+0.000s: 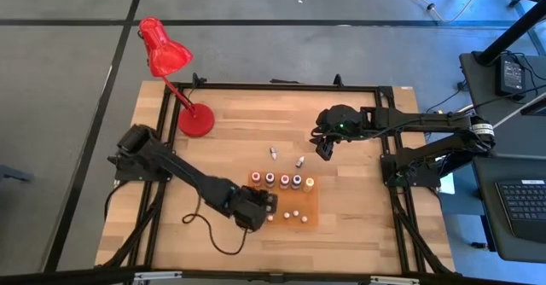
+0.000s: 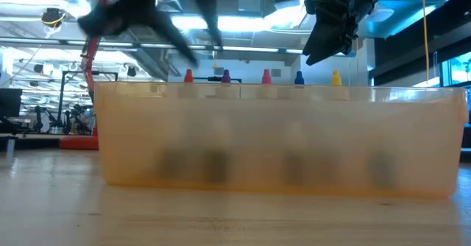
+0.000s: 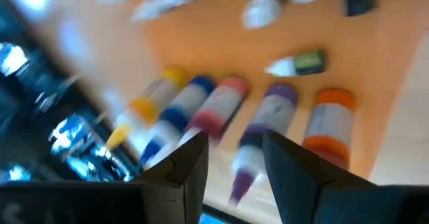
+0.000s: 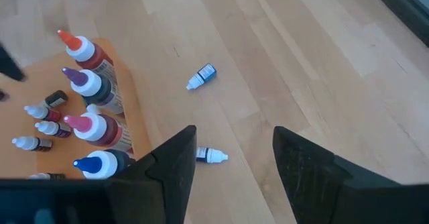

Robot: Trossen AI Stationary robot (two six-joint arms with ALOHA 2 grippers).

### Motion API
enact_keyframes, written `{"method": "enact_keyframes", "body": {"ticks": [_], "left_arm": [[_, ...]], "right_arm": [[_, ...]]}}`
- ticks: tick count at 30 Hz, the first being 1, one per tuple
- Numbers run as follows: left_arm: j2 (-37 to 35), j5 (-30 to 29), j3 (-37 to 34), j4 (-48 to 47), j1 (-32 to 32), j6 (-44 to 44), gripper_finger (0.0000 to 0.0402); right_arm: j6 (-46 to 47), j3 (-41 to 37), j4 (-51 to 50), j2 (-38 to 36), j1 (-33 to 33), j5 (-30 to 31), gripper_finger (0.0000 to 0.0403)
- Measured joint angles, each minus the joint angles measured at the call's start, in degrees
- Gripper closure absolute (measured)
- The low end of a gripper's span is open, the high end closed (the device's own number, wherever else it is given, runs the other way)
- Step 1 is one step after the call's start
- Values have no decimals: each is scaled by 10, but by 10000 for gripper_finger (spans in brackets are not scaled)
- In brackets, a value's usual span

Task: Pick & Place food coloring
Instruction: Put the small blue food coloring bottle into the orange bin

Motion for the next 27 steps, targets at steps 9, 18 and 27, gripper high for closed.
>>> {"method": "enact_keyframes", "body": {"ticks": [9,18,27], "left_arm": [[-195,240,-21,3,139,-314,263],[-333,503,-183,165,398,-458,263],[-335,539,-287,316,497,-487,267]], "right_arm": [[-55,0,19,0,0,0,205],[-185,0,112,10,0,2,205],[-256,1,207,79,0,-5,205]]}}
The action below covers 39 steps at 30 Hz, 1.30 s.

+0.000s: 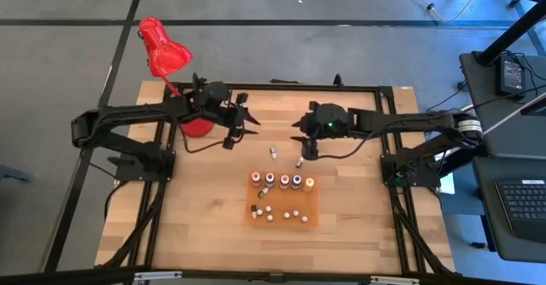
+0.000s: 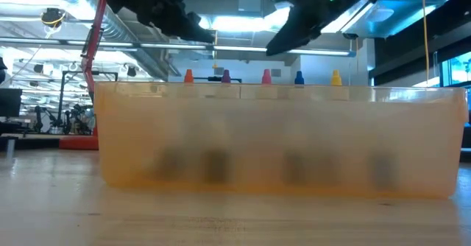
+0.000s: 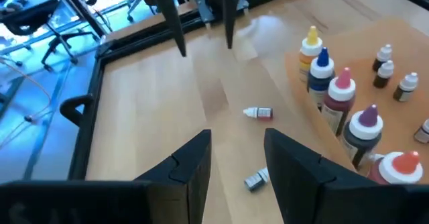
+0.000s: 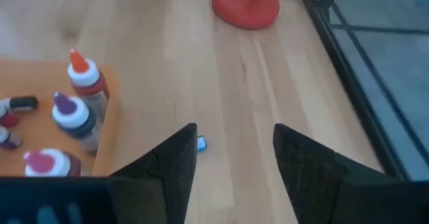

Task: Pick & Place food coloring
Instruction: Put the small blue food coloring bottle into the orange bin

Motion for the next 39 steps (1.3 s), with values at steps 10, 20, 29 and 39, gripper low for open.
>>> {"method": "enact_keyframes", "body": {"ticks": [10,20,29,39], "left_arm": [[2,-14,-3,-1,-9,-35,269],[18,-34,-2,-58,-8,75,271],[145,-1,76,-101,-18,120,302],[181,-46,92,-79,-24,88,302]], "right_arm": [[137,0,1,45,-14,-34,205],[199,0,-1,45,-34,-36,205],[224,0,-2,45,-58,-35,205],[229,0,-39,45,-61,-35,205]]}}
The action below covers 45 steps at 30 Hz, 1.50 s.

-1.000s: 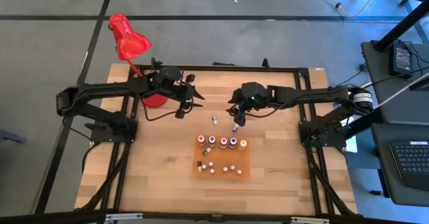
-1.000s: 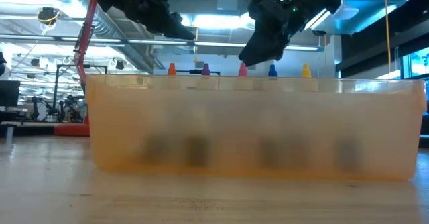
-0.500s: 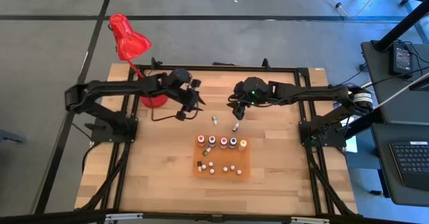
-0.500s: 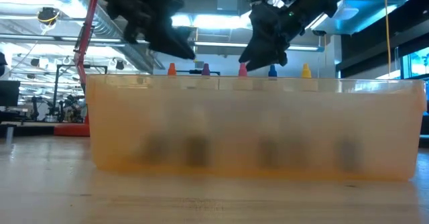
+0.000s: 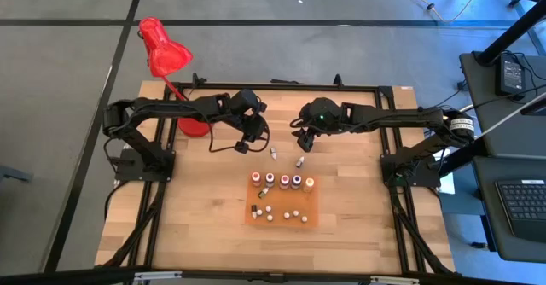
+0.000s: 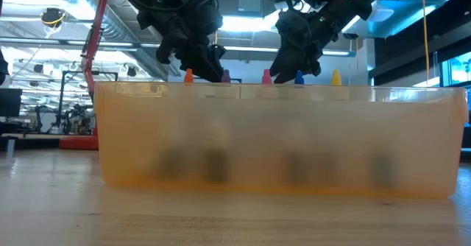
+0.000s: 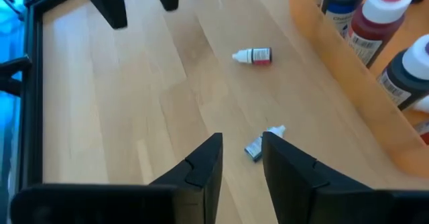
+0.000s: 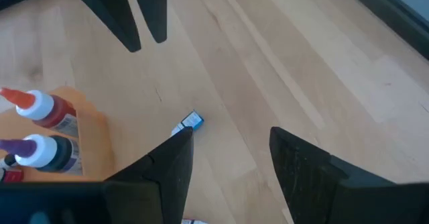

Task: Pick & Place food coloring
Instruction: Put the small blue food coloring bottle into the orange bin

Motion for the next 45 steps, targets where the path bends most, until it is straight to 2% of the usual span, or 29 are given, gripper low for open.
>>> {"method": "enact_keyframes", "body": {"ticks": [5,10,16,18,19,22,25,30,35,39,45], "left_arm": [[0,0,0,-1,-7,0,275],[0,-4,0,-4,-16,13,211],[-2,-109,0,2,-22,-5,164],[-2,-118,0,2,-22,-10,159],[-2,-110,0,2,-22,3,158],[6,-37,0,-2,-22,79,161],[17,20,1,7,-14,92,168],[64,81,0,22,-1,137,177],[107,120,1,38,7,195,186],[138,125,0,56,6,229,195],[190,143,0,124,7,233,204]], "right_arm": [[-1,0,0,0,0,0,205],[-2,0,0,0,0,8,205],[-1,0,-2,0,0,10,205],[0,0,-2,0,0,10,205],[0,0,-2,0,0,10,205],[0,0,-2,0,0,10,205],[-1,0,-2,0,0,13,205],[-2,0,-2,0,0,18,205],[2,0,-2,0,0,17,205],[1,0,-4,0,0,17,205],[10,0,-6,0,0,16,205]]}}
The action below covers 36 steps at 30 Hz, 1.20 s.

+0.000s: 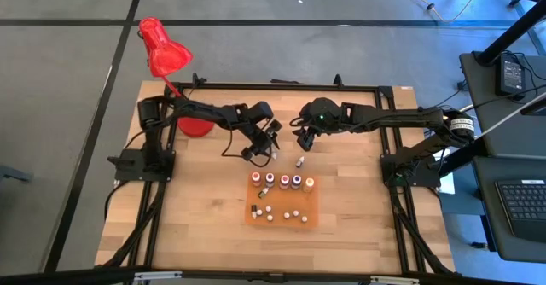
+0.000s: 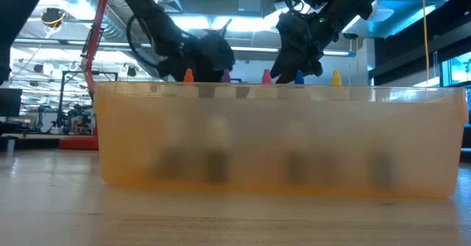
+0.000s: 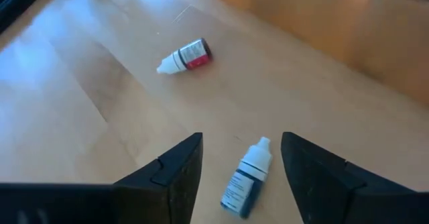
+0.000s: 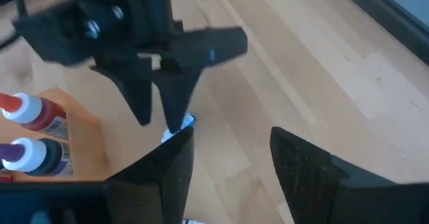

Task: Pick & Place food coloring
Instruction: Put the small blue food coloring bottle into the orange bin

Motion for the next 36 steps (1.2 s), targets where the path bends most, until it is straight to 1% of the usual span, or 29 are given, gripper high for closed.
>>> {"method": "enact_keyframes", "body": {"ticks": [4,10,14,19,23,27,36], "left_arm": [[28,0,0,15,0,7,209],[52,0,0,14,0,21,216],[63,11,2,16,3,15,221],[65,12,2,14,11,-28,235],[66,12,1,11,18,-91,253],[66,7,1,8,20,-135,273],[66,-2,1,12,20,-178,322]], "right_arm": [[6,0,-3,0,0,-1,205],[19,0,-6,0,0,-1,205],[20,0,-6,0,0,-1,205],[22,0,-7,0,0,-1,205],[22,0,-8,0,0,-1,205],[22,0,-8,0,0,-1,205],[22,0,-8,0,0,-1,205]]}}
